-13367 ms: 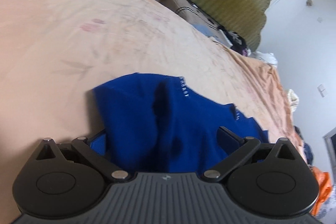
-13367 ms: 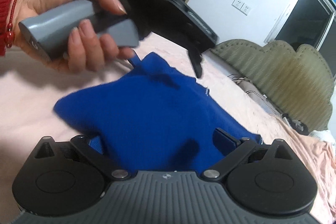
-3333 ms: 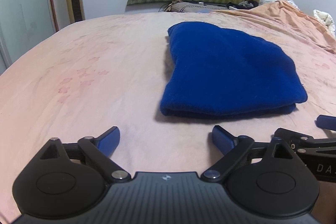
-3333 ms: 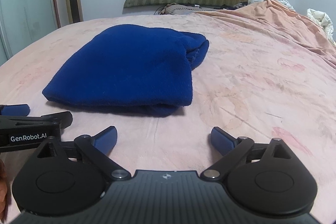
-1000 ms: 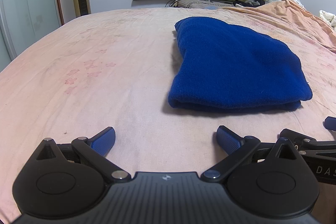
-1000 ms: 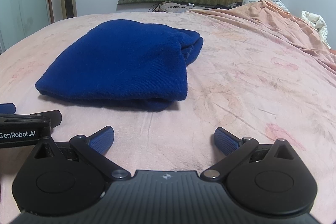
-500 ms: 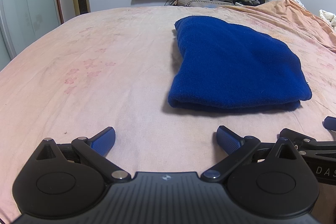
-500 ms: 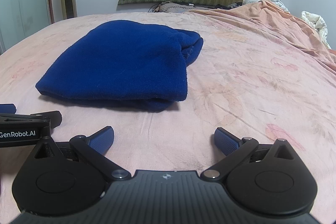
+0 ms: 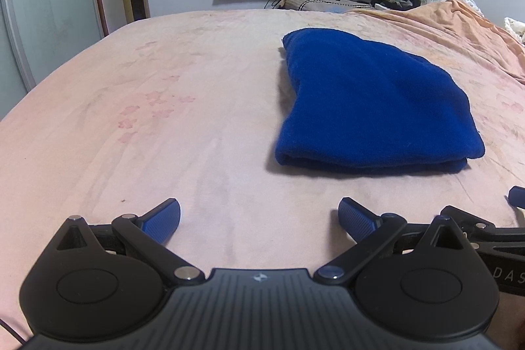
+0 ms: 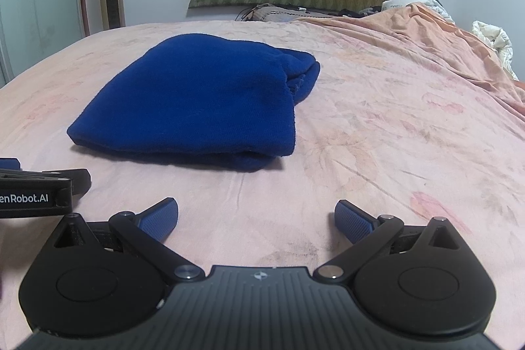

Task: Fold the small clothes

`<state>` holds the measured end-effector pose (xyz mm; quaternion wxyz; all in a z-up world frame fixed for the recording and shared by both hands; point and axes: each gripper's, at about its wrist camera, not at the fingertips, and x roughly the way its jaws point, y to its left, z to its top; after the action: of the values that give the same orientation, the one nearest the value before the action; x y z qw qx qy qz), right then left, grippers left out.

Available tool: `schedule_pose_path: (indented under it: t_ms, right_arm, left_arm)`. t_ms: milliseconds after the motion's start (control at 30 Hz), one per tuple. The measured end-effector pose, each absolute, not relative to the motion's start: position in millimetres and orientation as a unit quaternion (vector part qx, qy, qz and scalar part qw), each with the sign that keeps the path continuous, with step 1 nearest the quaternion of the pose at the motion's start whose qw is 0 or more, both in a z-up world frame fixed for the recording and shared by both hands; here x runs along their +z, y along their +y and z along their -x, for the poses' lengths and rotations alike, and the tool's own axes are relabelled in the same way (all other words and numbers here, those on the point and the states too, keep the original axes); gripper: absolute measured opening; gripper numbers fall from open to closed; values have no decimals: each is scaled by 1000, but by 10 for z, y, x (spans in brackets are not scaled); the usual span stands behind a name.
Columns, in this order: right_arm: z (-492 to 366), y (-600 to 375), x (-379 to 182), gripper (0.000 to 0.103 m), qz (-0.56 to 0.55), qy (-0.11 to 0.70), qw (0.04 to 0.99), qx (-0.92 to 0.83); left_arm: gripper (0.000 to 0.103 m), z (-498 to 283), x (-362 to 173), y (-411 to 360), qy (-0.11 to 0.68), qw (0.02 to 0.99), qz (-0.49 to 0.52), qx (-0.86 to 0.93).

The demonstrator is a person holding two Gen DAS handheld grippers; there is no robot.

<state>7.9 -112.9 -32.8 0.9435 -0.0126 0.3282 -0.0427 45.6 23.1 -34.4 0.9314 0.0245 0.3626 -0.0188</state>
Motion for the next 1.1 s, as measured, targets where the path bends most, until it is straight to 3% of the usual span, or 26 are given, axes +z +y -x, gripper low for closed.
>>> schedule_pose_path:
  t_ms: [1100]
  right_arm:
    - [-131,-1149,-412,103,1,334,942,-43]
  left_arm:
    - [103,-482,-483,256,341,940,-21,-15]
